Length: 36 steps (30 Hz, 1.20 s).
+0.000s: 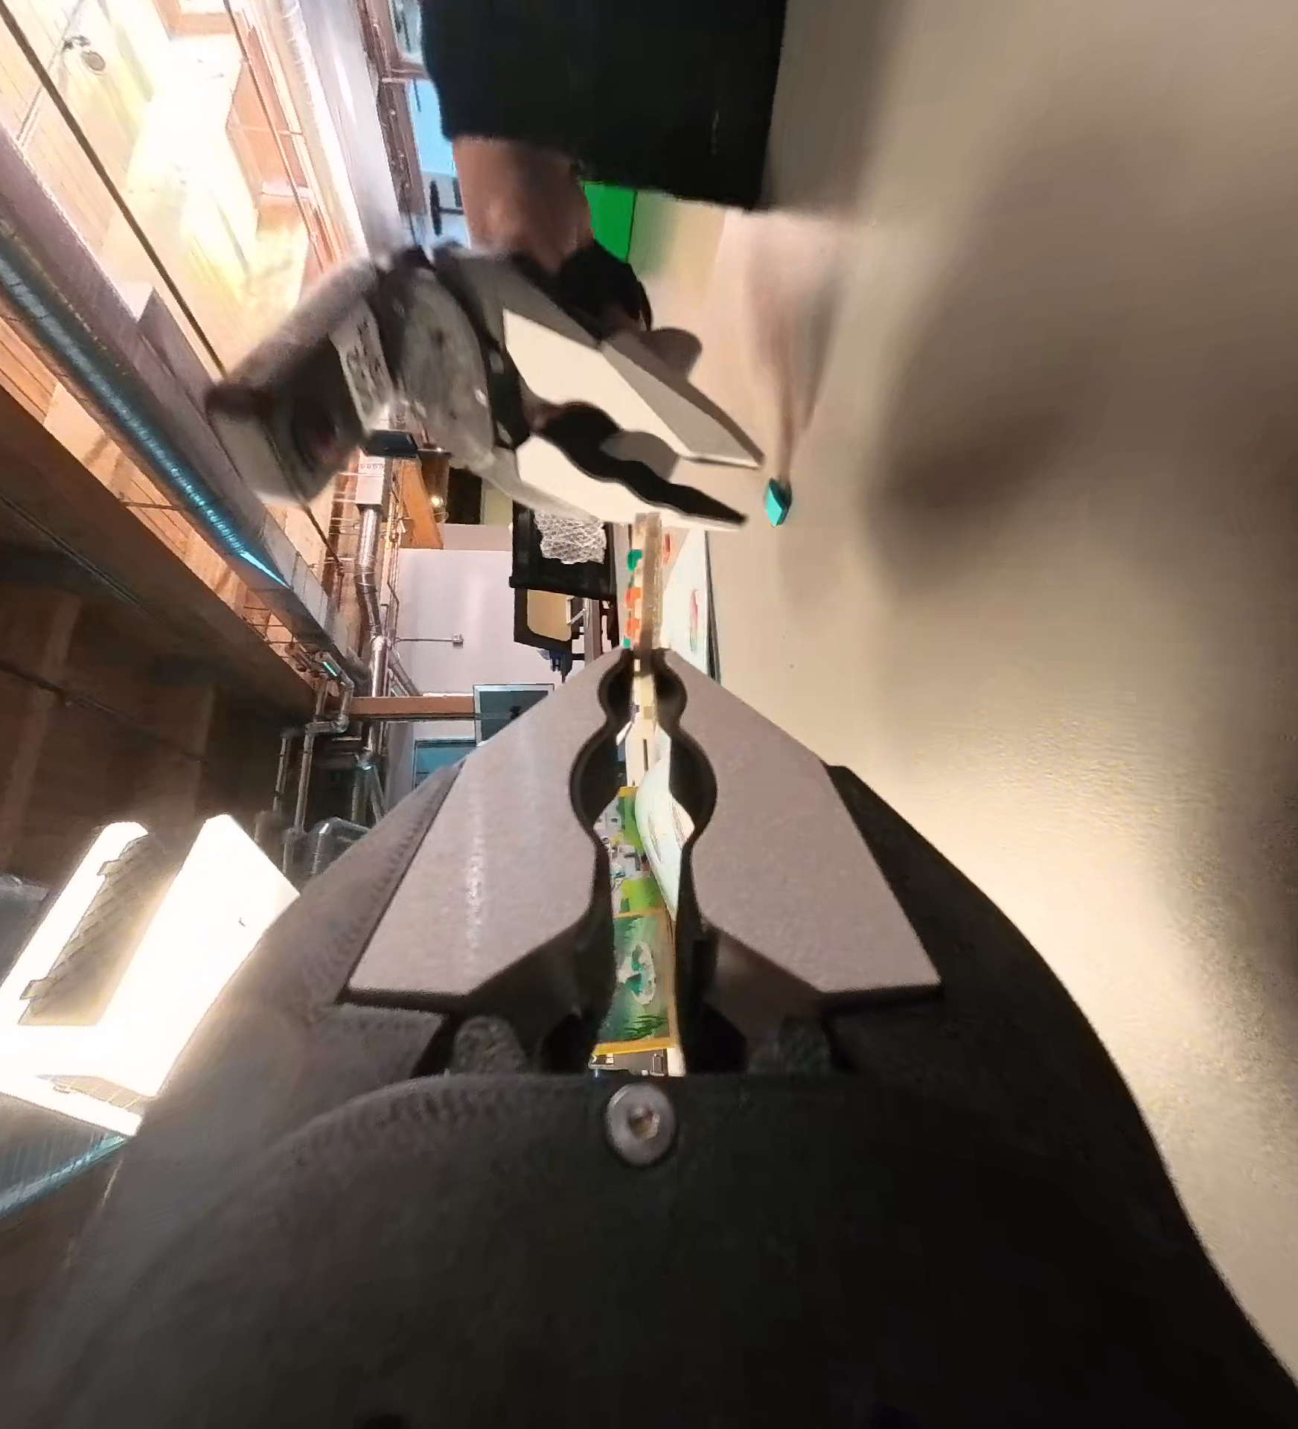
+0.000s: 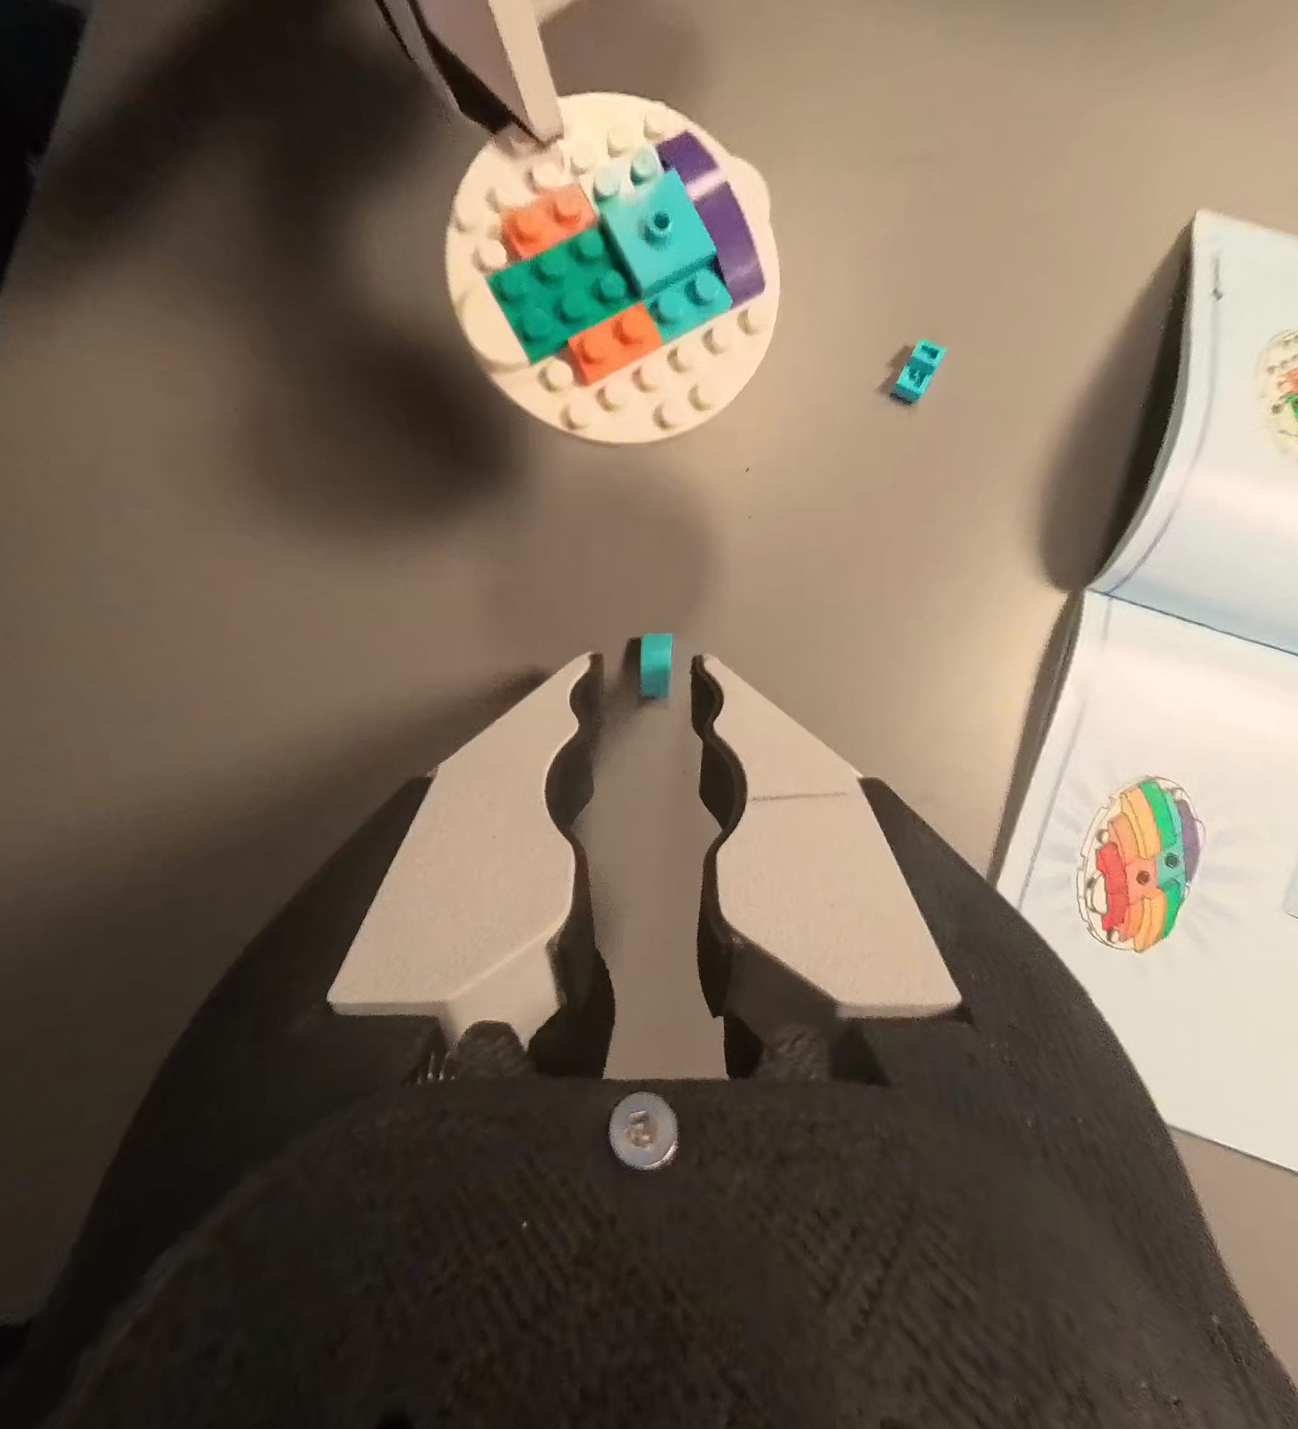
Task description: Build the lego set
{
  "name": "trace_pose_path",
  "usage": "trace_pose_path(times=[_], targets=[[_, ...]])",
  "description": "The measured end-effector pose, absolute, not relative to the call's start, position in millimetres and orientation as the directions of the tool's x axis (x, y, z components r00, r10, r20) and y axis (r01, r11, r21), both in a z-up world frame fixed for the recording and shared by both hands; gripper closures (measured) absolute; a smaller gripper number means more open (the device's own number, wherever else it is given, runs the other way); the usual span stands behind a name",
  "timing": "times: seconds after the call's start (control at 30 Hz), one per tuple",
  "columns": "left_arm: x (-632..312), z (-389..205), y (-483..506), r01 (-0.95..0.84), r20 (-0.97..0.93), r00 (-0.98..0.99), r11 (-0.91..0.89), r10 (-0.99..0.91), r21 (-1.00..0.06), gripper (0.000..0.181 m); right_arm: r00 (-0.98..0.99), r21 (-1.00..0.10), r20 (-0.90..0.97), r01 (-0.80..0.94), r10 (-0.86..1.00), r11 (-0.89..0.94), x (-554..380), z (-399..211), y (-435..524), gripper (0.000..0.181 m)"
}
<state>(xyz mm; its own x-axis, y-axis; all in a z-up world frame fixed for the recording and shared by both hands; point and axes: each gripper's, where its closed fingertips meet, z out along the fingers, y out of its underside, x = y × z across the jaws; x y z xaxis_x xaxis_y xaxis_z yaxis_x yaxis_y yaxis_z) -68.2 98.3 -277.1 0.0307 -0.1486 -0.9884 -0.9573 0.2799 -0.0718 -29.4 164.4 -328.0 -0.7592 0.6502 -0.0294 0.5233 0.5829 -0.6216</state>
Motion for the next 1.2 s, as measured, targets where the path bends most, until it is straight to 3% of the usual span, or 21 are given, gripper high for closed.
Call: trace_pose_path(times=[0.23,0.37,0.47,0.87,1.2], targets=[[-65,-273,97,-0.954,-0.992,0.028,0.294,-0.123,-0.063,0.178,-0.784,-0.610,-0.081,0.528,0.616,0.591,-29,-332,161,0.175],[-55,-262,91,-0.942,-0.999,0.006,0.334,-0.049,-0.022,0.178,-0.834,-0.772,-0.081,0.398,0.546,0.495,-41,-275,141,0.175],[-49,-258,87,-0.935,-1.000,-0.027,0.354,-0.008,0.022,0.177,-0.883,-0.809,-0.052,0.311,0.467,0.498,-41,-249,126,0.175],[-37,-255,82,-0.921,-0.999,-0.033,0.388,0.014,0.036,0.178,-0.940,-0.692,-0.024,0.262,0.341,0.672,-39,-252,112,0.175],[-38,-255,83,-0.922,-0.999,-0.038,0.386,0.017,0.042,0.178,-0.941,-0.677,-0.015,0.257,0.337,0.689,-42,-253,113,0.175]])
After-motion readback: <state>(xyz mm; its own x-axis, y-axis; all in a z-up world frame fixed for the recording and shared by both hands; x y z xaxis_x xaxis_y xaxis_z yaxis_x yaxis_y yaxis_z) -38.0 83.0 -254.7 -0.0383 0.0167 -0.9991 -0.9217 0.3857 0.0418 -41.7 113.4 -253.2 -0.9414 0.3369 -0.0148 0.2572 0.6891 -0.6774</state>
